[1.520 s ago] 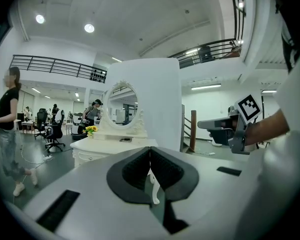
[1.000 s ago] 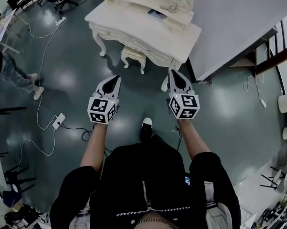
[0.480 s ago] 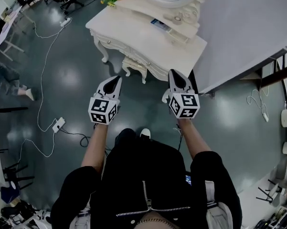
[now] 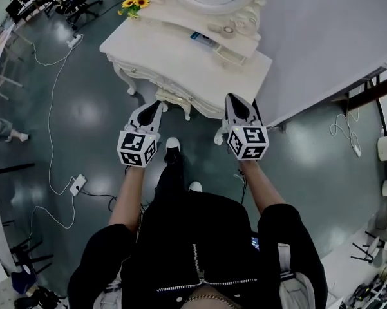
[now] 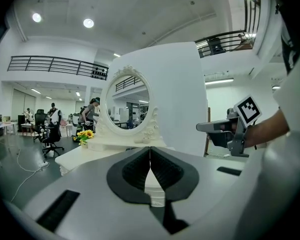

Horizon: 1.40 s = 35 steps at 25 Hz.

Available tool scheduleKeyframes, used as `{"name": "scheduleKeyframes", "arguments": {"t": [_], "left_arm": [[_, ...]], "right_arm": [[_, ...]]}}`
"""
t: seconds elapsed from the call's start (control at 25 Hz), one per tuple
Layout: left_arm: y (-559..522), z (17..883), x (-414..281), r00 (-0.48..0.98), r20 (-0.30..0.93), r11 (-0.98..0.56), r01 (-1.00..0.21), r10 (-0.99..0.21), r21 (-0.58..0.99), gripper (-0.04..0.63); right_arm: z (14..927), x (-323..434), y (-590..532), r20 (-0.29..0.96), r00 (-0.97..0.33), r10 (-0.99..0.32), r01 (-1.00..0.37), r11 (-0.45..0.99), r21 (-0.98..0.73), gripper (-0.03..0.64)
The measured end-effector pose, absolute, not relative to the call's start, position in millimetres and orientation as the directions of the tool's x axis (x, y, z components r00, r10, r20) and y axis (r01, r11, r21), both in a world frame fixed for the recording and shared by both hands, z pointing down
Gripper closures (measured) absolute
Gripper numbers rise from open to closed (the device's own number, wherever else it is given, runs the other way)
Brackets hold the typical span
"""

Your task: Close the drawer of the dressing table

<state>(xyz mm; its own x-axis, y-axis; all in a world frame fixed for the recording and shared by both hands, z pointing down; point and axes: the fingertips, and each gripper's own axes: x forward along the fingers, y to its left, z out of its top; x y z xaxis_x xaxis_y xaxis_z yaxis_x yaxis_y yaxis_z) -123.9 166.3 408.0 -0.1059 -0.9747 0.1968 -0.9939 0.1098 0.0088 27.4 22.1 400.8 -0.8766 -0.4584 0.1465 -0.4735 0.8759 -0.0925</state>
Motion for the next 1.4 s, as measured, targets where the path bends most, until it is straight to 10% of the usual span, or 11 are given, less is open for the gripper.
{"name": "scheduleKeyframes", "arguments": {"t": [0.8, 1.4], "left_arm": [[-72.6, 418.1, -266.9, 0.206, 0.230, -0.202, -0.979, -0.951, 0.040, 0.574], [-159.6, 432.4, -233.2, 0.350, 0.248, -0.342, -0.937, -0.903, 0.076, 0.574]], "right_arm": [[409.3, -90.4, -158.2, 0.209, -0.700, -0.683, -0.709, 0.700, -0.089, 0.611], [413.6, -59.1, -212.4, 0.222, -0.600, -0.769, -0.797, 0.597, -0.088, 0.611]]}}
